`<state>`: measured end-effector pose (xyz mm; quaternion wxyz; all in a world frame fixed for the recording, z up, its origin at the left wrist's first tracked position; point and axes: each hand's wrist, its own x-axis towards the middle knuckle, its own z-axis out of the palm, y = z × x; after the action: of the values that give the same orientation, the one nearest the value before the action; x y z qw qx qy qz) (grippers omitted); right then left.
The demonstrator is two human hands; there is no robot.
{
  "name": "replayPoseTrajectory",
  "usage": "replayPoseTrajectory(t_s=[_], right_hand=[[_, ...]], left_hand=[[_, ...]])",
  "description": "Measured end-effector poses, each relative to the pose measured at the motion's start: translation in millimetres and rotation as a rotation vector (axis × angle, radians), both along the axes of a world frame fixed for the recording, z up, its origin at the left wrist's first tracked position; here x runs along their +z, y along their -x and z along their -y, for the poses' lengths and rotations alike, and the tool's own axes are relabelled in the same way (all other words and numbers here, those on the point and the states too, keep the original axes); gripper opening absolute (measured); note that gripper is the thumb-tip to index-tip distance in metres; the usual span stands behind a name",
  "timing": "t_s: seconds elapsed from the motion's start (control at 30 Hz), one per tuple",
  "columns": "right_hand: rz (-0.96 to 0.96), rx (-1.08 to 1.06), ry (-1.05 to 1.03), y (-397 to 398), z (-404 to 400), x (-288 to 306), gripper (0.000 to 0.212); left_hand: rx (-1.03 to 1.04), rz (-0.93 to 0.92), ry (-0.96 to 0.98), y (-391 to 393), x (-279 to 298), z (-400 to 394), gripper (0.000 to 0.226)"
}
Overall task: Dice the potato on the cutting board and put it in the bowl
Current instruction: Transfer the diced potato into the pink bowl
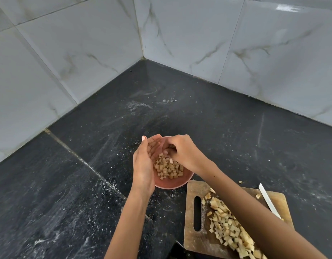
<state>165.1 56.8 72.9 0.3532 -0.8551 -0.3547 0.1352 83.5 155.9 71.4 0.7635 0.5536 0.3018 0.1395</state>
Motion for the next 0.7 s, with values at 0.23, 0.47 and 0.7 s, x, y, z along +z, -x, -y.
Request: replayPoseTrajectory(t_s=[0.23,0.47,0.7], right_hand=[[-0.148,-0.053,0.035,0.7,4.2,0.2,0.02],[-0.327,-0.147,0.138,5.8,-2.2,7.2,0.021],[-0.81,-0.375,-0.282,9.8,3.1,12.1,0.045]], left_hand=[[0.025,-0.009,-0.02,2.4,1.6,-2.5,0.044],[0.028,0.002,-0.046,3.6,3.1,3.1,0.049],[0.045,0.061,-0.002,7.4,3.1,5.1,0.061]])
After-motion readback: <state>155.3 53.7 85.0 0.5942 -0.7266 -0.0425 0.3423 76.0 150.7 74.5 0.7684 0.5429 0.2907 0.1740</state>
